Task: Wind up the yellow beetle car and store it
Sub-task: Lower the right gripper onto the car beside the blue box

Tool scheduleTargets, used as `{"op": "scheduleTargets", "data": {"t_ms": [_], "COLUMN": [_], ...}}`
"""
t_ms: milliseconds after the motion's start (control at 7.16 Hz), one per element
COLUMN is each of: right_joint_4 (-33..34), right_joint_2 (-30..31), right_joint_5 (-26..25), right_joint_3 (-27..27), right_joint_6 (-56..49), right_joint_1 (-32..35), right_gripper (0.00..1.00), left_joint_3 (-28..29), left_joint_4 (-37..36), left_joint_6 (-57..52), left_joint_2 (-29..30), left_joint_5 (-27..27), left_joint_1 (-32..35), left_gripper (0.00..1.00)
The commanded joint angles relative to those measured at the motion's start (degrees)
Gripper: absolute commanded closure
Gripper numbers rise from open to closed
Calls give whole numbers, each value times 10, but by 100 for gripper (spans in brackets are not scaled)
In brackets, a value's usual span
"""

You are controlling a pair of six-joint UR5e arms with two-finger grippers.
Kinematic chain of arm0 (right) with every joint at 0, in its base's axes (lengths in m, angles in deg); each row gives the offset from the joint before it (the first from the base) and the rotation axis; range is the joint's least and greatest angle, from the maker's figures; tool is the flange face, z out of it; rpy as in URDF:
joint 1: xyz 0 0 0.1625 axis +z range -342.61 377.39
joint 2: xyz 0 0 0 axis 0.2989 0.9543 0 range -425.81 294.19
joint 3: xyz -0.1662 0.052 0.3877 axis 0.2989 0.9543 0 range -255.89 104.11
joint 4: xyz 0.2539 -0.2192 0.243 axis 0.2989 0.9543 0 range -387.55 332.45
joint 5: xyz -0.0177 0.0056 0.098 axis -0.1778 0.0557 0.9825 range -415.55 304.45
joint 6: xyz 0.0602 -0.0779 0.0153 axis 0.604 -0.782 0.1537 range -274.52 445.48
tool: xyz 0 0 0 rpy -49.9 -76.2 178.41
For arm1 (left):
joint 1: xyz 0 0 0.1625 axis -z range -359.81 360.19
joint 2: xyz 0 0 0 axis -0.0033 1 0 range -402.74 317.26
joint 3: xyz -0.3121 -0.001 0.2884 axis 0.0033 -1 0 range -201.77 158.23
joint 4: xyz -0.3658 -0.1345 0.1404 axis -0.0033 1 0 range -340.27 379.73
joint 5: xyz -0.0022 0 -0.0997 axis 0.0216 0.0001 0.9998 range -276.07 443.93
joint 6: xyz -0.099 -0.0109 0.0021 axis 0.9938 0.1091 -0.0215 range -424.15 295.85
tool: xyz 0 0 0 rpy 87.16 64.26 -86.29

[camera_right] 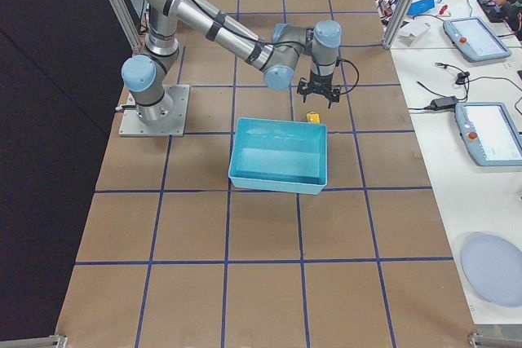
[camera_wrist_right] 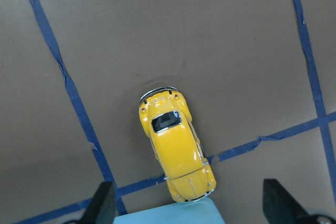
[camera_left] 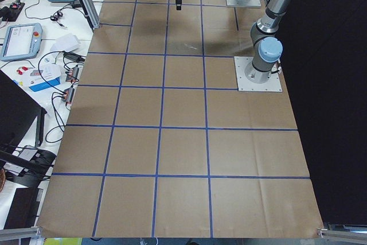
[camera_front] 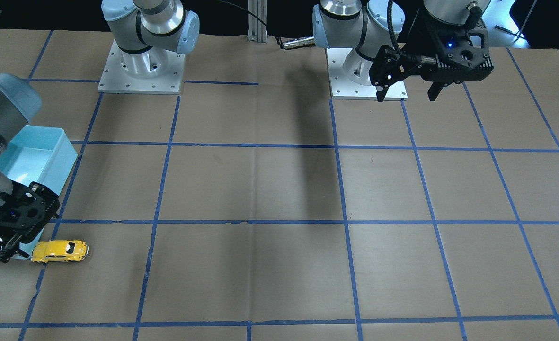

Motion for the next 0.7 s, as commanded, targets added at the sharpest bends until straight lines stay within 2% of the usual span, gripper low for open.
{"op": "scheduleTargets", "data": {"t_ms": [0,140,279,419,559], "right_joint_4": [15,37,39,39,39], "right_joint_2": [-45,-55,-62,-64,-69], "right_joint_5": [-3,-2,-2,-4,-9], "right_joint_3": [10,8,4,3,2], "right_joint_6": [-170,-208,-210,-208,-208], "right_joint_1": [-1,0,0,0,0], "right_gripper": [3,7,8,14,14], "left_joint_3": [0,0,0,1,1], "left_joint_4": [2,14,14,13,12], "left_joint_6": [-8,-9,-9,-9,-9], "left_joint_2": [-2,-2,-2,1,0], "left_joint_5": [0,-2,-2,-2,-1], "left_joint_1": [-2,-2,0,-3,-1], "left_gripper": [0,0,0,0,0]}}
